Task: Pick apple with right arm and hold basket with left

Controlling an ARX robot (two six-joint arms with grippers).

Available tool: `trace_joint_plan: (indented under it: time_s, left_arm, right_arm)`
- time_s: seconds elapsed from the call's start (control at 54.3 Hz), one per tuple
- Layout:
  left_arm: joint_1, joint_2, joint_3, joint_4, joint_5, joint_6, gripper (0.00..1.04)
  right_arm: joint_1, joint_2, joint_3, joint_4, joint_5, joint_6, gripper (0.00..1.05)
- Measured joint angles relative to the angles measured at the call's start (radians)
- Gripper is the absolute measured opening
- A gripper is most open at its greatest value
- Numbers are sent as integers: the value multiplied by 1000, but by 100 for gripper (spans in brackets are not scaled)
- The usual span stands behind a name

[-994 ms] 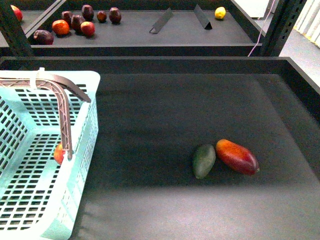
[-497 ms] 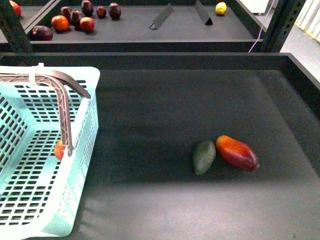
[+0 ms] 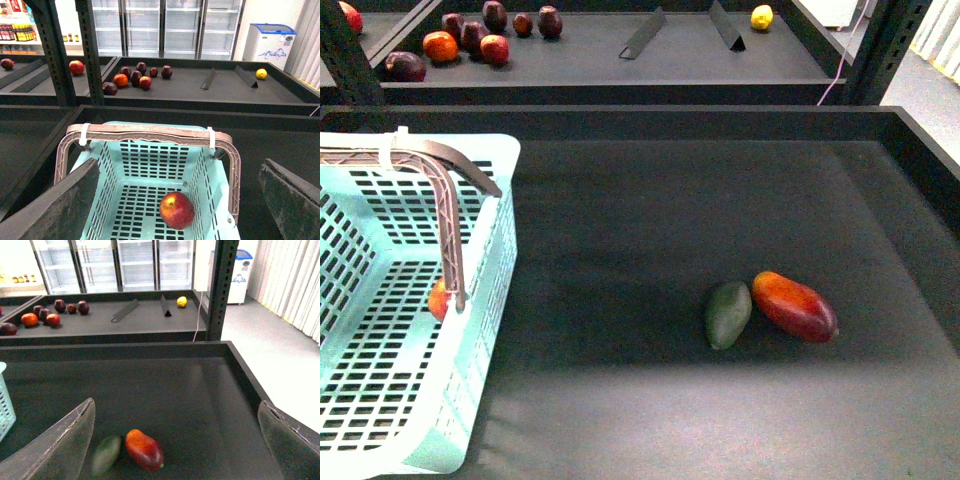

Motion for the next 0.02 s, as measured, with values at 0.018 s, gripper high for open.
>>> trace_joint_plan:
  time_s: [0.018]
  left_arm:
    - [0, 0, 0, 0, 0, 0, 98]
  right_arm:
    - [0, 0, 0, 0, 0, 0, 96]
